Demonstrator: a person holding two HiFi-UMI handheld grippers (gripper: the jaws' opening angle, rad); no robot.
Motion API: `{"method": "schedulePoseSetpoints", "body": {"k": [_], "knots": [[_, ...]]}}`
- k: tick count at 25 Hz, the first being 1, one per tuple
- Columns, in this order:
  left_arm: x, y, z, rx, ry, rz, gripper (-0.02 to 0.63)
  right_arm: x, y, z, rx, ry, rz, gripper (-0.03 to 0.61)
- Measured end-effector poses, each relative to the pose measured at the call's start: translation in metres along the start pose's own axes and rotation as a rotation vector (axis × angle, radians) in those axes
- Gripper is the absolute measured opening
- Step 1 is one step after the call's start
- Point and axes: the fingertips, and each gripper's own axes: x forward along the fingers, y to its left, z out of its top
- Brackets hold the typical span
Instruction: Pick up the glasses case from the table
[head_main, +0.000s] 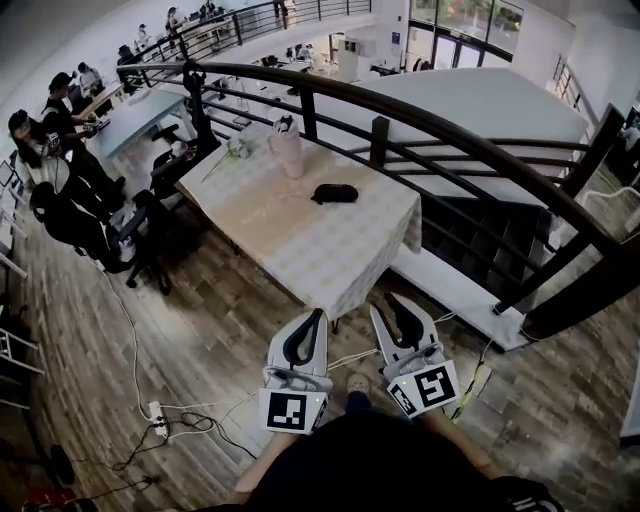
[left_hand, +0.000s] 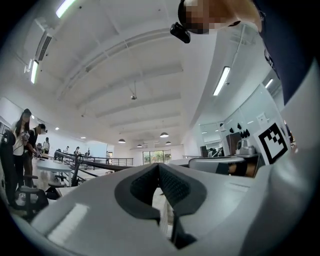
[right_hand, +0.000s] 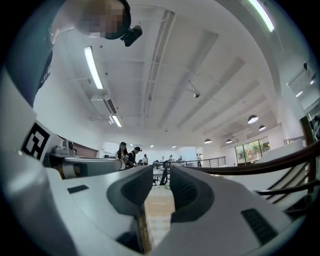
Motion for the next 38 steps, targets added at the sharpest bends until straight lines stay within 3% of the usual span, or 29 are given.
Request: {"method": "schedulePoseSetpoints", "body": {"k": [9,18,30,32,35,38], "knots": [[0.073,0.032,-0.003,0.007,-0.006,0.090,0.012,0.072,-0.059,-0.008,0.023,-0.025,0.085,0.069],[0.115,0.031,-0.019,0.023,0.041,0.096,0.012,0.088,-0.103,-0.030,0.074,0.006,0.078,0.070],[0.148,0.047,-0.025,0.007,0.033,0.070,0.012,0.118,-0.117,-0.039,0.045,0.002,0.077,0.078],[0.155,0.058,-0.026,0.012,0.017,0.071,0.012,0.129,-0.117,-0.042,0.036,0.006,0.082,0.080],[0.171,0.087,-0.019,0.059,-0.073,0.070,0.012,0.157,-0.114,-0.044,0.016,0.013,0.090,0.081],[0.189,0.109,-0.028,0.032,-0.028,0.053,0.012,0.185,-0.116,-0.050,0.001,0.028,0.086,0.086]]}}
